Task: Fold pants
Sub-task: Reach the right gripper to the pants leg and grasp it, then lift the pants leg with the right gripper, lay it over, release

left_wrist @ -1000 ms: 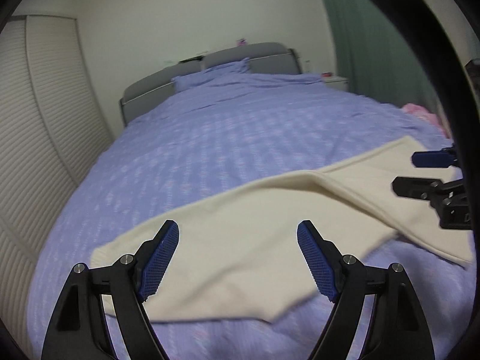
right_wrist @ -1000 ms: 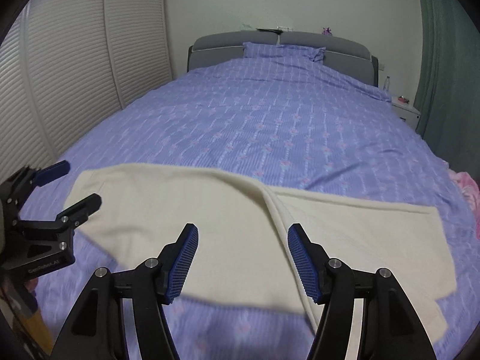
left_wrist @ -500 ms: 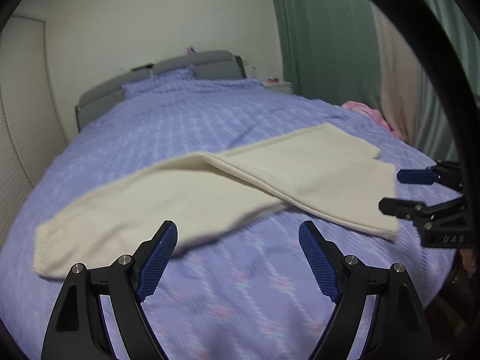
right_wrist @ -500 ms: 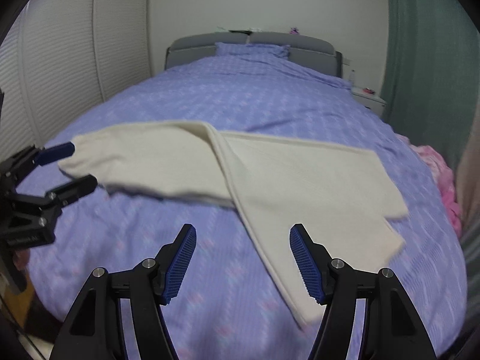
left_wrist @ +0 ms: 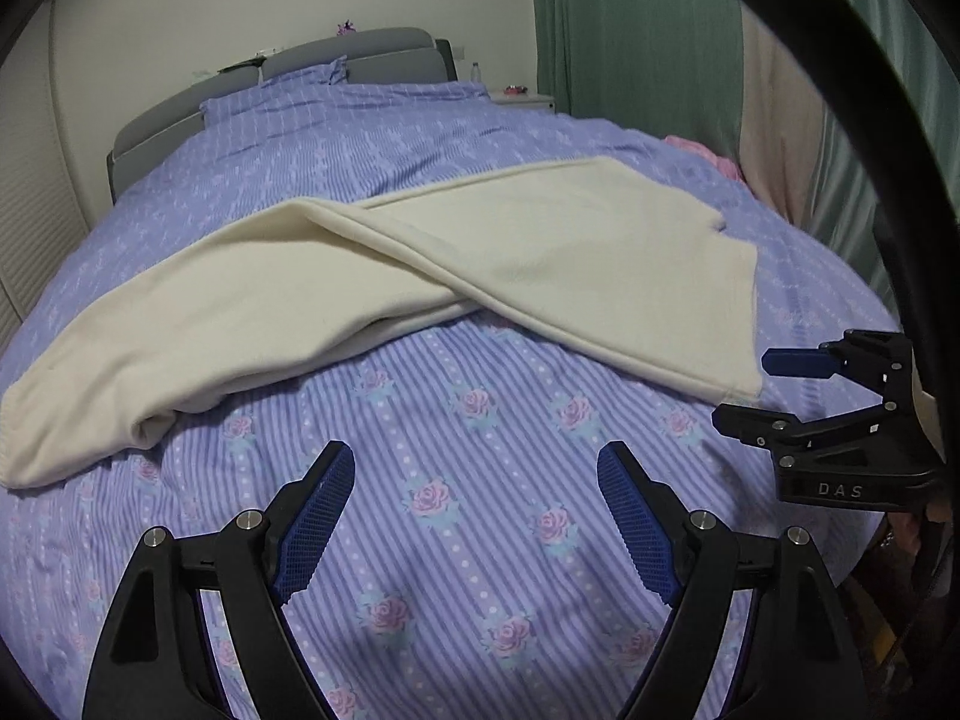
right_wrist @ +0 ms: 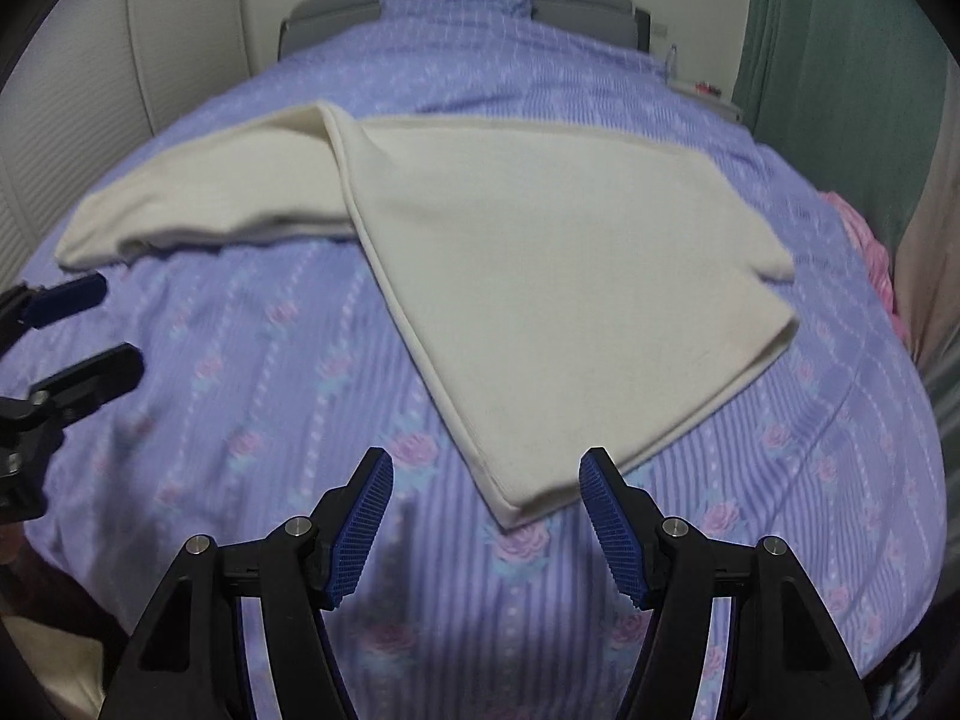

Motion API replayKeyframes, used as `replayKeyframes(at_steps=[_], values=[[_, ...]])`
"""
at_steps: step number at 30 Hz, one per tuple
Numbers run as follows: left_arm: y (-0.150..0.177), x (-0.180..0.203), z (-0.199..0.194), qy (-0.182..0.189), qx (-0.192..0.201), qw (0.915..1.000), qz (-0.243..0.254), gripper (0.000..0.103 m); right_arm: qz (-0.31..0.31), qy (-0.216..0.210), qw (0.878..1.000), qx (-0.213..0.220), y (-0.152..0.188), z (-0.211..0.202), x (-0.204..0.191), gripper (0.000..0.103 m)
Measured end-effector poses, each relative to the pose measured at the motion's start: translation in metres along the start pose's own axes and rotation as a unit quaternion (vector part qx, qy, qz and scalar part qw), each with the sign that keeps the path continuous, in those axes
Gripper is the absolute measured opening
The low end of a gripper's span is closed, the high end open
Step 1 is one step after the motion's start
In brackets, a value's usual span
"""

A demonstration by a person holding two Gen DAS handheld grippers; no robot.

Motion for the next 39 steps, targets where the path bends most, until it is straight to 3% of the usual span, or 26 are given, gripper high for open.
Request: replayKeyframes(at_steps=[9, 11, 14, 15, 19, 24, 30, 39], values=[[0.006, -0.001, 0.017, 0.001, -0.016, 0.9999, 0.005, 0.083, -0.088, 0.056, 0.995, -0.013, 0.002, 0.026, 0.000, 0.062], [0.007, 0.000, 0.021, 0.003, -0.020, 0.9998, 0.007, 0.083, -0.101, 0.048, 0.994, -0.020, 0.003, 0.029, -0.001, 0.041], [0.005, -0.002, 0.026, 0.005, -0.020, 0.9997, 0.008, 0.083, -0.099, 0.035, 0.994, -0.020, -0.001, 0.025, -0.001, 0.019], [0.004, -0.002, 0.028, 0.005, -0.020, 0.9997, 0.008, 0.083, -0.098, 0.036, 0.995, -0.009, -0.008, 0.020, 0.000, 0.018], [-0.010, -0.007, 0.037, 0.003, -0.013, 0.9998, 0.012, 0.083, -0.084, 0.059, 0.993, 0.057, -0.050, -0.008, 0.021, 0.014], [-0.042, -0.013, 0.057, -0.004, 0.003, 0.9999, 0.014, 0.083, -0.084, 0.129, 0.981, 0.116, -0.131, -0.014, 0.079, 0.013], [-0.101, -0.017, 0.096, -0.009, 0.034, 0.9985, 0.042, 0.083, -0.061, 0.174, 0.977, 0.111, -0.215, 0.034, 0.140, 0.013], [-0.157, -0.020, 0.168, -0.022, 0.053, 0.9939, 0.094, 0.083, -0.077, 0.222, 0.968, 0.091, -0.277, 0.108, 0.190, 0.013]])
Point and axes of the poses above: each gripper's, at about its wrist camera, not at the fingertips, and z roughly the way its jaws point, x to its right, y to its underside, the point moved 7 cm from there along z, roughly the way its jaws point, and after that the axes turned 14 degrees about x, right-handed, at the moved point
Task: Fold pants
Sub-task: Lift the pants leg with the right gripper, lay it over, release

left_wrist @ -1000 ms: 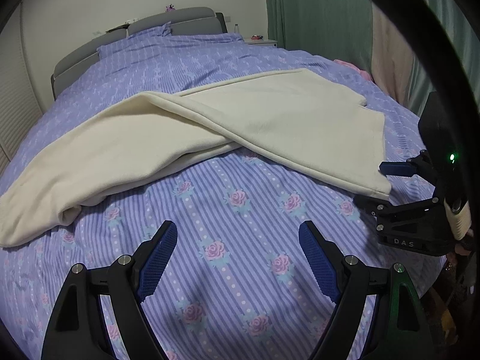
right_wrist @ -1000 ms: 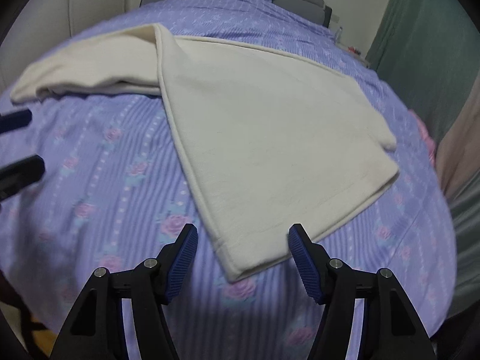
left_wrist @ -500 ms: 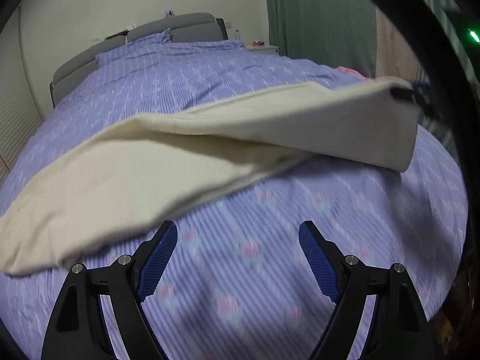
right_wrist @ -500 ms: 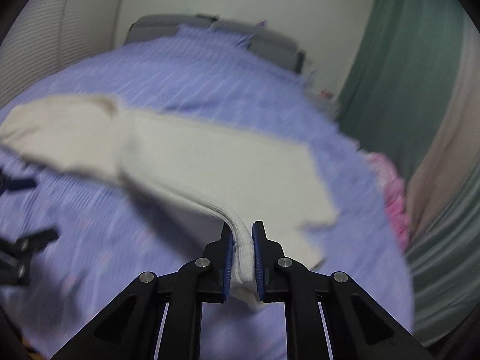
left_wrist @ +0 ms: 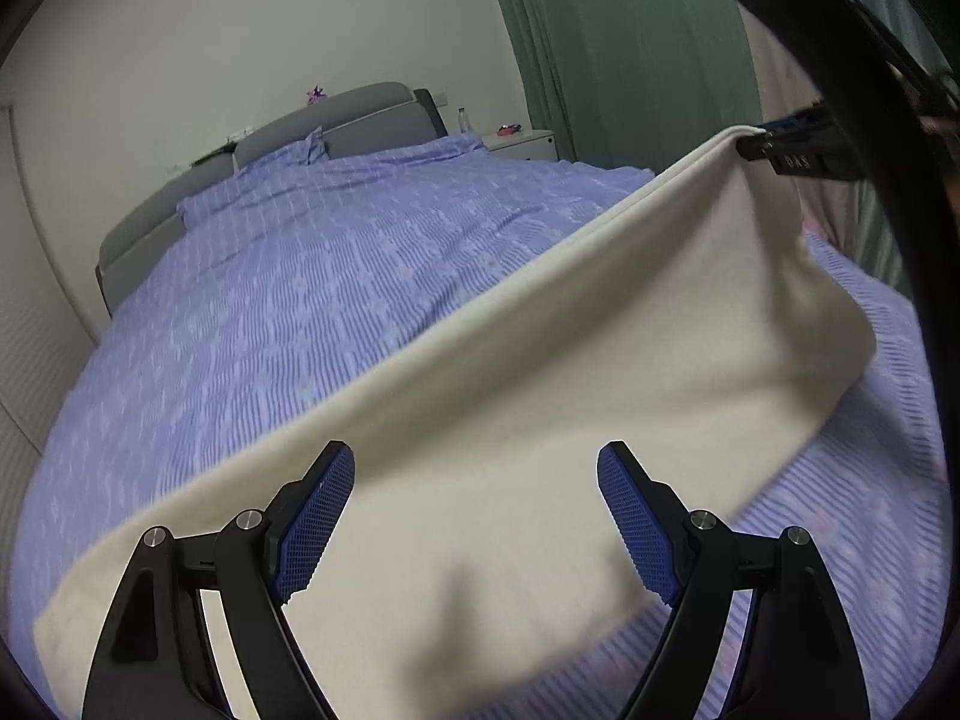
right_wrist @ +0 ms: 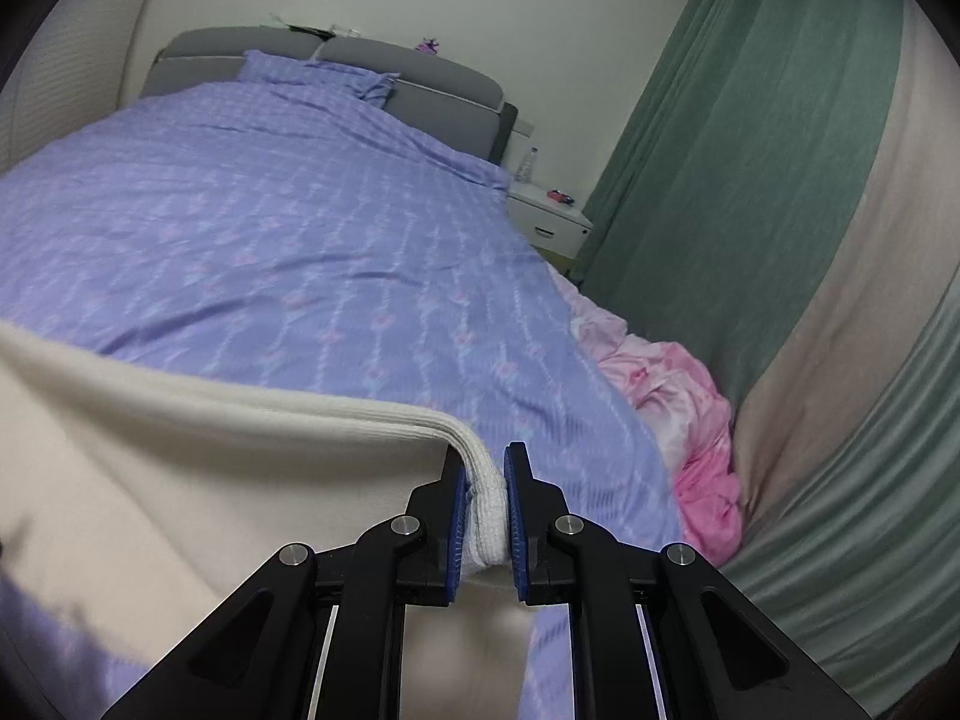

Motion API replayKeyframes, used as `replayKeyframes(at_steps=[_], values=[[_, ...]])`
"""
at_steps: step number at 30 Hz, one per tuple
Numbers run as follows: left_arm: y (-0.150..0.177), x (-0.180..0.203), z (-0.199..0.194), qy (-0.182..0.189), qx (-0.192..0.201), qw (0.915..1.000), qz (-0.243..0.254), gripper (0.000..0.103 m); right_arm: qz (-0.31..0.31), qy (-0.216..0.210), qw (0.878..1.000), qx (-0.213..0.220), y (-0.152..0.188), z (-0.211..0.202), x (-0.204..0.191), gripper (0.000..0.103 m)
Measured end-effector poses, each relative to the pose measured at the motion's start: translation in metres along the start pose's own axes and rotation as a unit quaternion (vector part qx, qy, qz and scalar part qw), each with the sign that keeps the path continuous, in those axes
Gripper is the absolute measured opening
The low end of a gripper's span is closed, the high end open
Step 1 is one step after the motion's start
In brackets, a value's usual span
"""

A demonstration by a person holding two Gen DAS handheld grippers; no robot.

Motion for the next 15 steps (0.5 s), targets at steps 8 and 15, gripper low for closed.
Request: replayKeyframes(at_steps=[8, 15], values=[[0.008, 0.002, 0.055, -0.003, -0.027, 0.9995, 0.017, 0.083, -0.011, 0.003, 0.998, -0.058, 0.012, 0.090, -0.019, 0.012], [0.020, 0.006, 0.083, 0.002, -0.053, 0.9986, 0.010, 0.083, 0.007, 0.007, 0.995, -0.099, 0.043, 0.126, -0.024, 0.013]])
Point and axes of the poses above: each gripper's, at about its wrist camera, not at the fingertips, and z roughly the way its jaws point, x to its right, y to its underside, the point moved 7 cm from there along z, roughly the way its jaws point, and after that the axes turned 14 degrees about x, right-handed, at the moved point
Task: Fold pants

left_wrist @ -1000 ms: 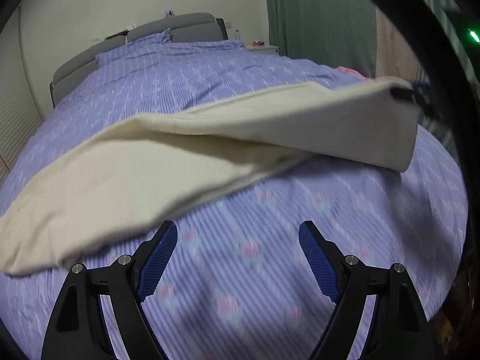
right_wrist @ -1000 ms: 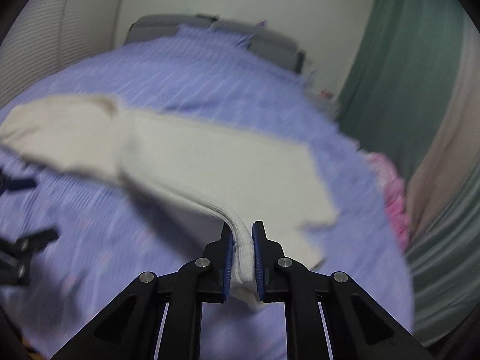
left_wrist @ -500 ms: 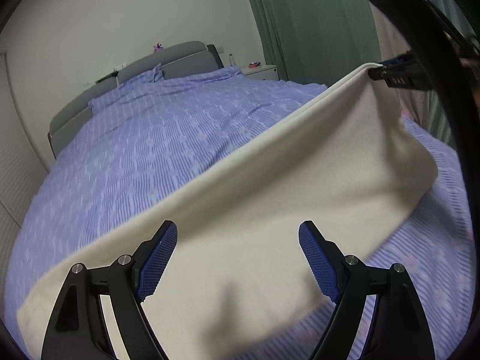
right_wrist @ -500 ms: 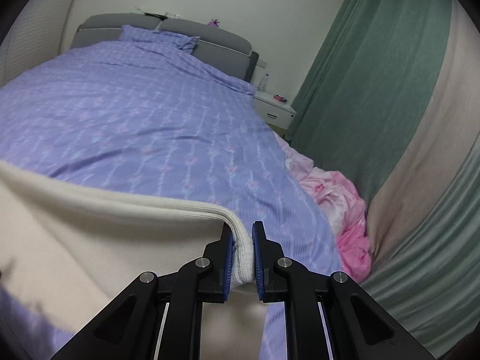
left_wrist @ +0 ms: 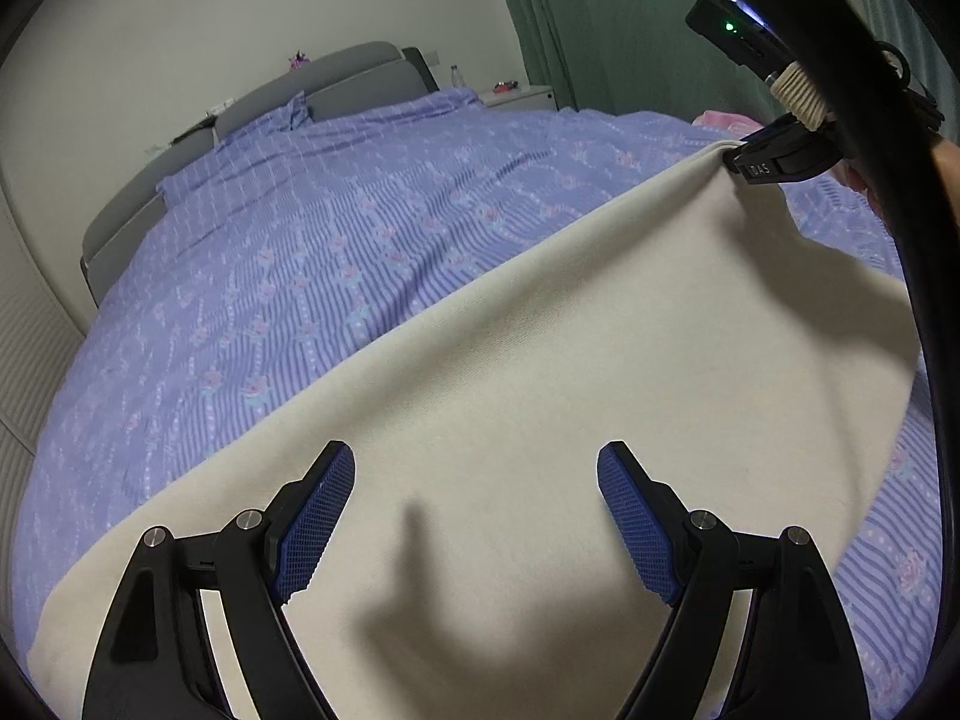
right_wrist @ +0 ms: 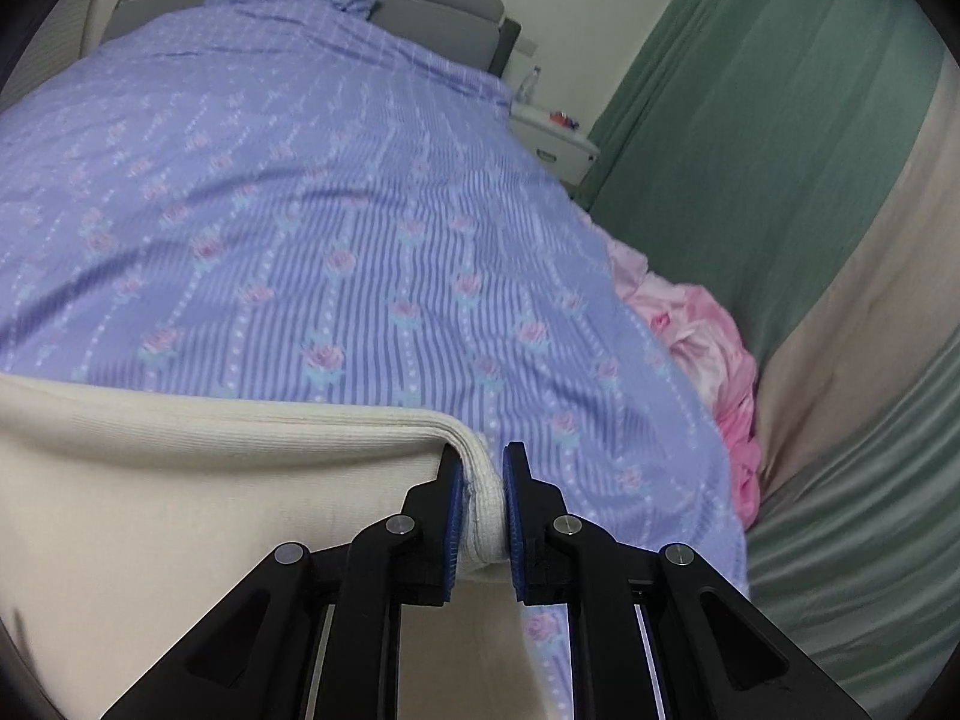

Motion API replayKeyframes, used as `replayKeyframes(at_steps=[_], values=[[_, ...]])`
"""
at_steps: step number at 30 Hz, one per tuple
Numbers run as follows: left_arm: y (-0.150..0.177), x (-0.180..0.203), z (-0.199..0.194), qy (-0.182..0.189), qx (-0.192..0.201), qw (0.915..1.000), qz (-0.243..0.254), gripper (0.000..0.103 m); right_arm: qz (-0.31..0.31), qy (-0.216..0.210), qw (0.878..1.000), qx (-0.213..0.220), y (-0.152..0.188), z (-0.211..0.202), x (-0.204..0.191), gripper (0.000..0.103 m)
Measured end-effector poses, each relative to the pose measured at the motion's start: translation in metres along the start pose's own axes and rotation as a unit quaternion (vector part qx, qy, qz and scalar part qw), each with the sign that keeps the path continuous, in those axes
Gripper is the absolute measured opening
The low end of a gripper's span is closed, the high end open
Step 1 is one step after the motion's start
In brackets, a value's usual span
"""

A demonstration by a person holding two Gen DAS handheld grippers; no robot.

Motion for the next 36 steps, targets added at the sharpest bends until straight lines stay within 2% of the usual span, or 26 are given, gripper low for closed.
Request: replayKeyframes(at_steps=[1, 2, 3, 5, 7, 10, 13, 18, 22, 28, 36], values=[[0.000, 0.001, 0.003, 0.001, -0.004, 1.0000, -0.002, 0.083, 0.002, 0.003, 1.000, -0.003, 0.001, 0.002, 0.000, 0.019], [0.001, 0.002, 0.006, 0.002, -0.007, 1.0000, -0.006, 0.083, 0.006, 0.011, 1.000, -0.007, 0.003, 0.005, 0.003, 0.029], [0.000, 0.003, 0.007, 0.002, -0.010, 0.9999, -0.010, 0.083, 0.008, 0.034, 0.999, -0.011, 0.005, 0.006, 0.009, 0.035], [-0.002, 0.001, 0.008, 0.002, -0.013, 0.9998, -0.017, 0.083, 0.006, 0.091, 0.996, -0.004, 0.006, 0.003, 0.026, 0.057], [-0.006, -0.001, 0.007, 0.002, -0.011, 0.9997, -0.022, 0.083, 0.029, 0.103, 0.994, 0.009, 0.008, -0.007, 0.043, 0.071], [-0.014, -0.001, -0.003, 0.007, -0.002, 0.9996, -0.029, 0.083, 0.069, 0.072, 0.995, 0.020, 0.016, -0.030, 0.057, 0.071], [-0.018, -0.005, -0.024, 0.009, 0.007, 0.9992, -0.039, 0.083, 0.067, 0.058, 0.995, 0.046, 0.024, -0.064, 0.060, 0.071], [-0.021, -0.013, -0.077, 0.015, 0.034, 0.9973, -0.064, 0.084, 0.075, 0.007, 0.993, 0.094, 0.045, -0.140, 0.055, 0.071], [-0.011, -0.020, -0.127, 0.015, 0.061, 0.9947, -0.082, 0.087, 0.087, -0.020, 0.989, 0.116, 0.064, -0.192, 0.045, 0.071], [0.023, -0.035, -0.204, -0.002, 0.085, 0.9905, -0.108, 0.088, 0.097, -0.077, 0.980, 0.154, 0.088, -0.270, 0.001, 0.071], [0.079, -0.084, -0.288, -0.057, 0.096, 0.9842, -0.137, 0.091, 0.072, -0.177, 0.960, 0.203, 0.105, -0.369, -0.107, 0.071]])
Point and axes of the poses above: each gripper's, at about its wrist camera, not at the fingertips, and z roughly the way its jaws point, x to its right, y to its underside, the point moved 7 cm from there along z, roughly the way its jaws point, and after that the axes turned 14 degrees about x, right-handed, at the moved point
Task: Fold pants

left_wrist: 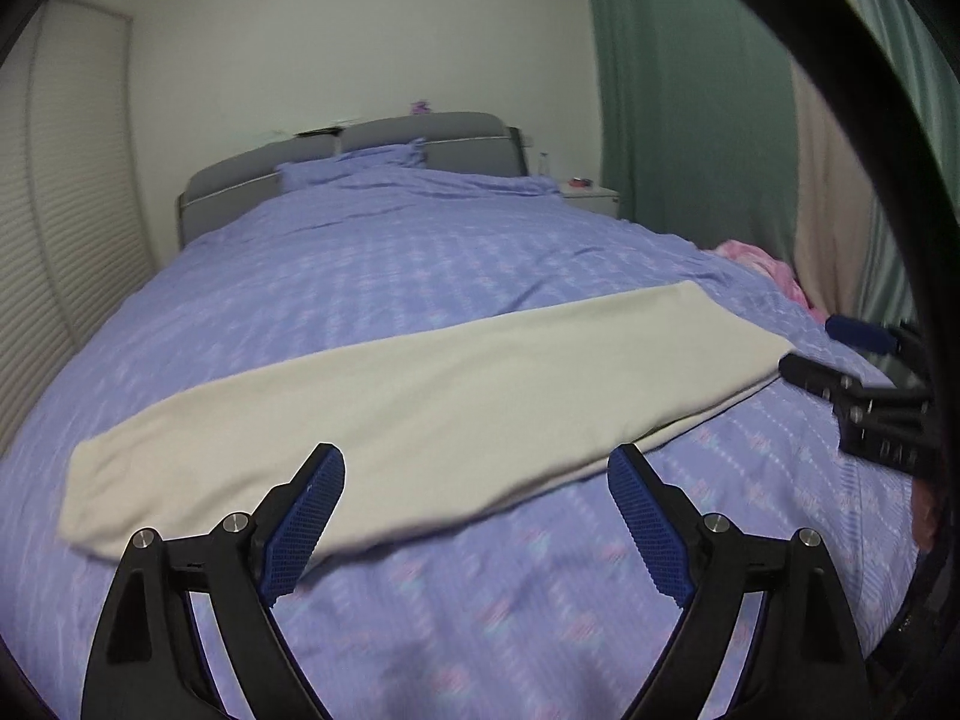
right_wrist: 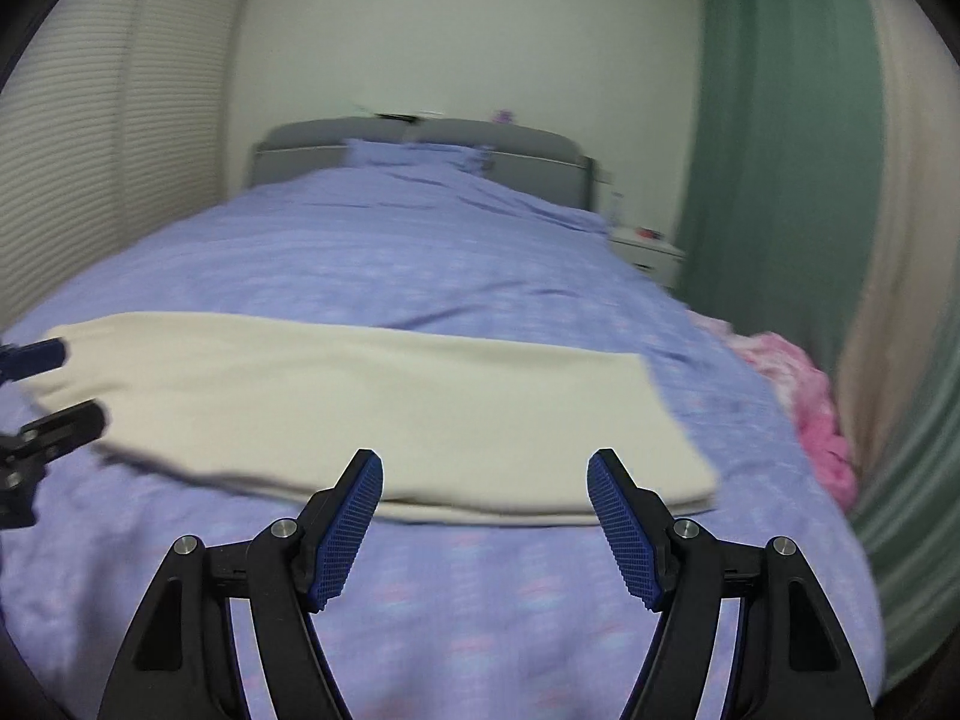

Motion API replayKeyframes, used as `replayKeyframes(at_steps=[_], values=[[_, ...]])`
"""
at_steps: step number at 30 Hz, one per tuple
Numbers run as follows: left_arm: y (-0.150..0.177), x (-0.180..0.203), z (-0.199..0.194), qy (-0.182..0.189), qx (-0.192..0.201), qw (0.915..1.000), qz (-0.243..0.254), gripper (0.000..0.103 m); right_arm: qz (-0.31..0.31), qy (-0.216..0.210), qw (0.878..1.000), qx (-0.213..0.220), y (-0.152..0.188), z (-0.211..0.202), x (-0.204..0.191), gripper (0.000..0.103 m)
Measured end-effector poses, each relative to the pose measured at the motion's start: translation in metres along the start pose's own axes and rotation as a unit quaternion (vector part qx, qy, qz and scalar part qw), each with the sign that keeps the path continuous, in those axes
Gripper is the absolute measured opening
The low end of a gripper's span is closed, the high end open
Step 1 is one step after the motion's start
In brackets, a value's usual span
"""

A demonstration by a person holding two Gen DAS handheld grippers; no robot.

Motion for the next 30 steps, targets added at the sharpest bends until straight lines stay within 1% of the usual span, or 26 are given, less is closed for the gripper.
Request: replayKeyframes(at_steps=[3, 5, 6, 8, 12, 18, 22, 24, 26, 27, 29, 30], values=[[0.012, -0.031, -0.021, -0.022, -0.004, 0.9996, -0.015, 0.092, 0.007, -0.032, 0.999, 0.008, 0.002, -0.009, -0.040, 0.071], [0.025, -0.052, -0.034, -0.042, -0.010, 0.9989, -0.017, 0.092, 0.022, -0.067, 0.998, 0.006, 0.006, -0.011, -0.073, 0.071], [0.031, -0.061, -0.038, -0.051, -0.012, 0.9985, -0.016, 0.092, 0.026, -0.077, 0.997, 0.005, 0.009, -0.012, -0.083, 0.071], [0.046, -0.084, -0.049, -0.074, -0.021, 0.9969, -0.015, 0.092, 0.031, -0.108, 0.994, -0.002, 0.016, -0.009, -0.115, 0.071], [0.070, -0.128, -0.064, -0.113, -0.036, 0.9925, -0.028, 0.092, 0.021, -0.147, 0.989, -0.012, 0.029, 0.001, -0.165, 0.071], [0.094, -0.172, -0.065, -0.155, -0.054, 0.9841, -0.069, 0.092, 0.014, -0.204, 0.978, -0.033, 0.047, 0.018, -0.237, 0.071], [0.105, -0.188, -0.060, -0.166, -0.059, 0.9810, -0.082, 0.092, 0.003, -0.233, 0.971, -0.047, 0.056, 0.035, -0.276, 0.070], [0.111, -0.194, -0.056, -0.167, -0.063, 0.9804, -0.083, 0.092, -0.003, -0.250, 0.967, -0.058, 0.060, 0.045, -0.294, 0.065], [0.119, -0.201, -0.054, -0.169, -0.069, 0.9794, -0.086, 0.092, -0.007, -0.263, 0.962, -0.071, 0.066, 0.056, -0.305, 0.056], [0.122, -0.204, -0.052, -0.169, -0.072, 0.9790, -0.088, 0.092, -0.007, -0.266, 0.961, -0.079, 0.068, 0.063, -0.310, 0.054], [0.127, -0.211, -0.049, -0.170, -0.078, 0.9781, -0.091, 0.092, -0.004, -0.275, 0.956, -0.098, 0.074, 0.076, -0.320, 0.044], [0.129, -0.214, -0.046, -0.172, -0.082, 0.9773, -0.093, 0.092, -0.004, -0.277, 0.956, -0.102, 0.075, 0.081, -0.324, 0.042]])
Point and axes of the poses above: each gripper's, at about its wrist camera, not at the fingertips, and z roughly the way its jaws point, x to its right, y to its underside, the point moved 7 cm from there along z, roughly the way its jaws point, and after that the axes turned 14 degrees about x, right-handed, at the moved point
